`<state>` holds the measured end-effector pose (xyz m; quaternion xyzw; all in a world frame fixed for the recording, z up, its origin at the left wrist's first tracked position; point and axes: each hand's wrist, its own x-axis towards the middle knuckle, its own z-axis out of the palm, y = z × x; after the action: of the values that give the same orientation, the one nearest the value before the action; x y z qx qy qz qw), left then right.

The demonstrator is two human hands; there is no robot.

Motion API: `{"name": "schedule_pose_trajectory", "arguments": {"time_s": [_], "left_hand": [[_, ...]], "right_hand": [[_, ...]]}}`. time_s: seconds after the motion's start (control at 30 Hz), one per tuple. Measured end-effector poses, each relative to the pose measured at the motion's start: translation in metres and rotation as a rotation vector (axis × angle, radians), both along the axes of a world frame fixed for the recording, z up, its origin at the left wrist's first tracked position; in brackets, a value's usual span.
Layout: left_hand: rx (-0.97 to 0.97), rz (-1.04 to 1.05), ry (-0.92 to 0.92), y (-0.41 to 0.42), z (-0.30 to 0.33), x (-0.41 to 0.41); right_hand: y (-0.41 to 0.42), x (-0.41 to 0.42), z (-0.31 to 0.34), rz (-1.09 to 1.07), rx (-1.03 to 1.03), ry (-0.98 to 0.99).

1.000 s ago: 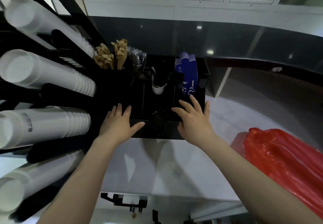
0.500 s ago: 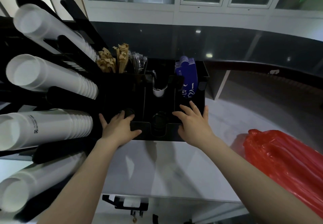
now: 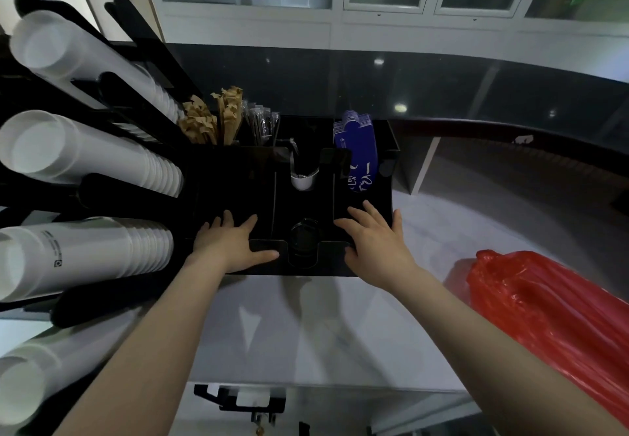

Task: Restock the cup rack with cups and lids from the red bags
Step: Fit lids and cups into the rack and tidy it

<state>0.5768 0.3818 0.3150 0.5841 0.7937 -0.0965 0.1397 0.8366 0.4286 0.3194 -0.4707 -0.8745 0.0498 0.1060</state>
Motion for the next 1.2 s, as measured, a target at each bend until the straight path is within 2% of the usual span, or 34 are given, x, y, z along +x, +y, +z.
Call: {"name": "schedule_pose_trajectory", "arguments": {"time_s": [0.27, 0.43, 0.53, 0.77, 0.9, 1.03, 1.2], "left_hand": [[-0.043, 0.022, 0.035, 0.003, 0.002, 0.004], [0.176, -0.029, 0.058, -0.012, -0.007, 0.006], [0.238, -0.048, 0.020, -0.022, -0.005, 0.016], [0.503, -0.222, -0.003, -0.035, -0.004, 0.076], [0.518, -0.311, -0.020, -0.034, -0.011, 0.104], [0.560, -0.367, -0.088, -0.032, -0.015, 0.122], [0.590, -0.435, -0.182, -0.023, -0.017, 0.145]], "right_hand": [[0.001, -0.006, 0.007, 0.015, 0.007, -0.011], [0.001, -0.007, 0.007, 0.025, 0.032, -0.010], [0.001, -0.008, 0.006, 0.028, 0.019, -0.015], [-0.001, -0.011, 0.004, 0.060, -0.039, -0.002], [-0.009, -0.003, -0.002, 0.093, -0.053, 0.008], [-0.018, 0.020, -0.003, 0.057, -0.037, 0.103], [-0.037, 0.072, -0.003, -0.126, 0.015, 0.300]]}}
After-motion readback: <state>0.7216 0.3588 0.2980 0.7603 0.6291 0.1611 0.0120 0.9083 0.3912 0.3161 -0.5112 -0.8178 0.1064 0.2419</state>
